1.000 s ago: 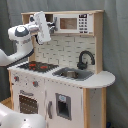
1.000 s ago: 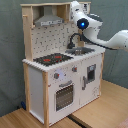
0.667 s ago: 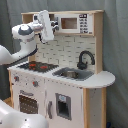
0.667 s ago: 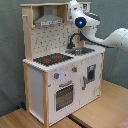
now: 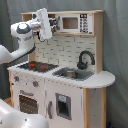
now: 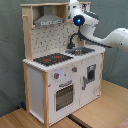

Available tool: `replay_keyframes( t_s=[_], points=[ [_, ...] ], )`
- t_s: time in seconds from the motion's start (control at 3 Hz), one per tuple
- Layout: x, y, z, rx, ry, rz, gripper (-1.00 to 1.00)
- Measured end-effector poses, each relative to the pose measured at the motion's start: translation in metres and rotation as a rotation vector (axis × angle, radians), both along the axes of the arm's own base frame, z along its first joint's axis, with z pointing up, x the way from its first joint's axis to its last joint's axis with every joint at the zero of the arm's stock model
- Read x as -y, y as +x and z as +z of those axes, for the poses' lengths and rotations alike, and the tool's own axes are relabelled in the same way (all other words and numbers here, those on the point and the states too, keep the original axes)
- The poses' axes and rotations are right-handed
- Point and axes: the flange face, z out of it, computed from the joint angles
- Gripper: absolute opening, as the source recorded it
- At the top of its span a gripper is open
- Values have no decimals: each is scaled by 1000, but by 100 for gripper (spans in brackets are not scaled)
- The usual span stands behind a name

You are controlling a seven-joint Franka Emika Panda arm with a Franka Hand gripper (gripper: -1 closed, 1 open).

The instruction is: Play with the kitchen

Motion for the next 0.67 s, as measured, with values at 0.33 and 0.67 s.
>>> replay_keyframes(
  t_s=[0.33, 0.67],
  points=[
    [-1, -2, 1, 0, 4, -2, 100],
    [-1, -4, 1, 0, 7, -3, 100]
  ],
)
